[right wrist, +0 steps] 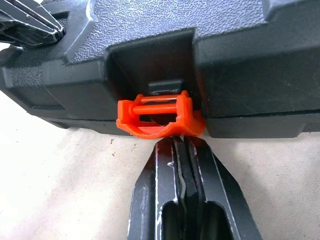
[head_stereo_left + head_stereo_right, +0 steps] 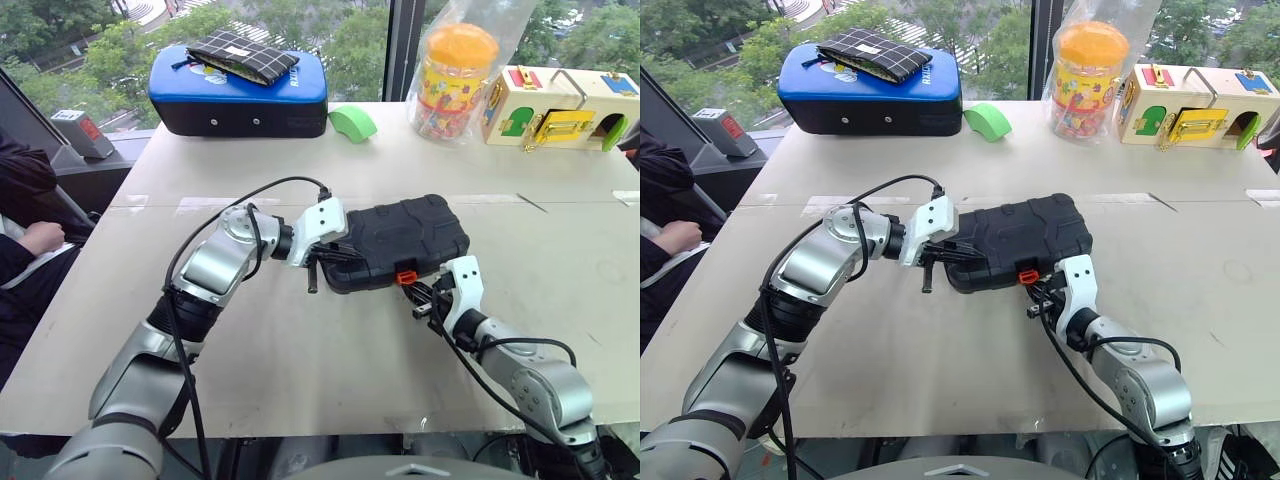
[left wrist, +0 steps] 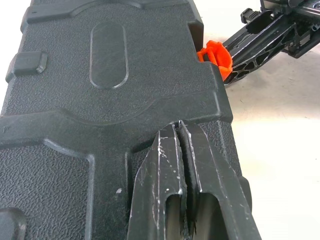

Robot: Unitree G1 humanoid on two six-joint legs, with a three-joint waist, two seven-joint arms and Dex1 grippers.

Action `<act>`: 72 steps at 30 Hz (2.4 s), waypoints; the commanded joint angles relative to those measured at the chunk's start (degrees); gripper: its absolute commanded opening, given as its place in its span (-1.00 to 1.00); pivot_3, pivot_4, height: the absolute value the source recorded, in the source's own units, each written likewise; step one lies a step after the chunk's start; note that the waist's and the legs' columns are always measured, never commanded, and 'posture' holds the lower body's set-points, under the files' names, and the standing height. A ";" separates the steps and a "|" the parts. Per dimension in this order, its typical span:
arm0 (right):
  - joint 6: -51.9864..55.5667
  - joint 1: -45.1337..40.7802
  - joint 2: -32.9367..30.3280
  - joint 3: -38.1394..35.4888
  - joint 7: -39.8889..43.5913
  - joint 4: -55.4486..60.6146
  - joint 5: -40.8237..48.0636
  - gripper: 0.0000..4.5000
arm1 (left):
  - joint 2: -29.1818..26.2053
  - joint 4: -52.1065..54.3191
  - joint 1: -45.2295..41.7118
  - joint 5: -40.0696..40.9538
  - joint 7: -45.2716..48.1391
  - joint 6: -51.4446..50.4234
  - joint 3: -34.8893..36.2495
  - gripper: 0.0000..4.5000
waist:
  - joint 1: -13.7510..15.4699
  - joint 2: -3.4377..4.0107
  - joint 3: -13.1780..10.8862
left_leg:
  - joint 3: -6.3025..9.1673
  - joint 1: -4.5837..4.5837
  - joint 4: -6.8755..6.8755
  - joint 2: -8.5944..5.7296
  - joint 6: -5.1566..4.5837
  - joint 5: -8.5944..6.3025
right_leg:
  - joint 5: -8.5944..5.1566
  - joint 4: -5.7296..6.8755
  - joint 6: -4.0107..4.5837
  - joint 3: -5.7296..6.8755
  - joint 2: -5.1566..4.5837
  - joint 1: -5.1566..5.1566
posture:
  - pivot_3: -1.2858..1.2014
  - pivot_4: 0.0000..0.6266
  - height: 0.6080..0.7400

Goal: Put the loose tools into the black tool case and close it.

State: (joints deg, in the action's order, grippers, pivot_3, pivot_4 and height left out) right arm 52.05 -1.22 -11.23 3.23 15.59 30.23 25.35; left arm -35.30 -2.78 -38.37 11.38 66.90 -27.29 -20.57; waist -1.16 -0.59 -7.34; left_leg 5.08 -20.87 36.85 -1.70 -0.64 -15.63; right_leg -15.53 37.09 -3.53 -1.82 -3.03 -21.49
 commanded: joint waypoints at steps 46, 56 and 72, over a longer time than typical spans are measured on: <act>6.33 -12.82 -9.21 -1.01 -1.42 5.13 3.97 -1.00 | 0.12 2.09 7.82 -4.11 -2.77 -4.26 -2.91 -0.97 | -0.51 -0.07 0.70 | 0.12 0.11 -0.40 -0.05 -0.06 -0.06 | -0.09 -0.21 -0.09 -0.13 -0.05 -0.04 | 0.03 -0.52 1.00; 8.77 -10.81 -9.71 0.03 -1.92 3.51 2.42 -1.00 | 0.31 1.89 7.78 -4.28 -2.59 -4.14 -3.38 -0.97 | -0.54 -0.07 0.71 | 0.07 0.12 -0.40 -0.05 -0.06 -0.06 | -0.09 -0.21 -0.09 -0.16 -0.05 -0.04 | 0.03 -0.52 1.00; 1.56 -17.30 -8.54 2.97 3.88 -0.70 -0.29 -1.00 | 0.99 2.21 9.20 -4.59 -3.74 -2.61 -2.24 -0.97 | -1.11 -0.06 0.74 | 0.00 0.22 -0.38 -0.05 -0.06 -0.06 | -0.07 -0.12 -0.10 -0.31 -0.01 -0.03 | 0.03 -0.52 1.00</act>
State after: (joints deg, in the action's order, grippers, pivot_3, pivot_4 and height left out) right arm 58.95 -17.89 -20.13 6.95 18.05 25.08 24.73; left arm -34.75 2.25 -33.49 8.96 63.20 -28.22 -18.37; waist -2.27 -0.65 -6.61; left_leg 5.08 -20.65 36.46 -1.75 -0.70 -15.69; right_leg -15.60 36.97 -3.63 -2.13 -3.04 -21.52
